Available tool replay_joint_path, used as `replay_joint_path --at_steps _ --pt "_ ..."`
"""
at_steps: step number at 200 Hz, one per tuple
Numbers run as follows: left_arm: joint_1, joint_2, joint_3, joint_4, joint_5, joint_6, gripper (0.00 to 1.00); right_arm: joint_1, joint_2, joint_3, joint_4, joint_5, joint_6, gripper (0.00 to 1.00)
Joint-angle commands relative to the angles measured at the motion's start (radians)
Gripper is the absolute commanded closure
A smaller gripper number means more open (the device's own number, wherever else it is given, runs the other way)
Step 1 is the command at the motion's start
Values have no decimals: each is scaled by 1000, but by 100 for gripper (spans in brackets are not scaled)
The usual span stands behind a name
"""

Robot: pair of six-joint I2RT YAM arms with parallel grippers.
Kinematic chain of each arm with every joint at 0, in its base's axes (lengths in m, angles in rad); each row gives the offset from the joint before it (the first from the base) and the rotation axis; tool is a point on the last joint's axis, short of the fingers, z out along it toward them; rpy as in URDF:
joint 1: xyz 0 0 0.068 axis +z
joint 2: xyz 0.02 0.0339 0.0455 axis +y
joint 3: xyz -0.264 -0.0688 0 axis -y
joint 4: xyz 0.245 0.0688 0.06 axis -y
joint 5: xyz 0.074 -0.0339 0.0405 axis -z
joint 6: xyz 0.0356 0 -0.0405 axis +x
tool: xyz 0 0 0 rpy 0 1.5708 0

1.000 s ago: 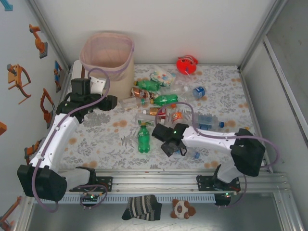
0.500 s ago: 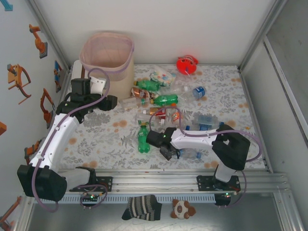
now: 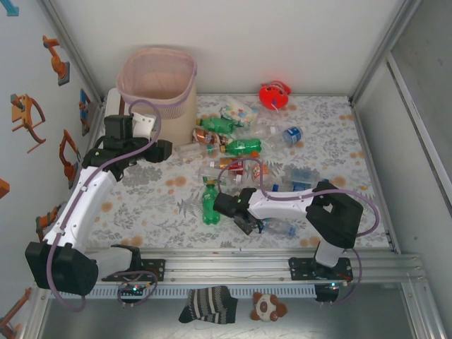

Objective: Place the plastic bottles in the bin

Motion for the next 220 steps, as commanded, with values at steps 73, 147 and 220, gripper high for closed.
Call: replay_joint_path --at_steps 73,147,220 --pt "8 -8 -4 3 32 13 31 -17 -148 125 -37 13 -3 47" --pt "-9 -39 -1 113 243 -42 30 -91 -394 293 63 -26 -44 46" --pt "-11 -138 -7 345 435 -199 21 -213 -532 402 281 -205 -110 46"
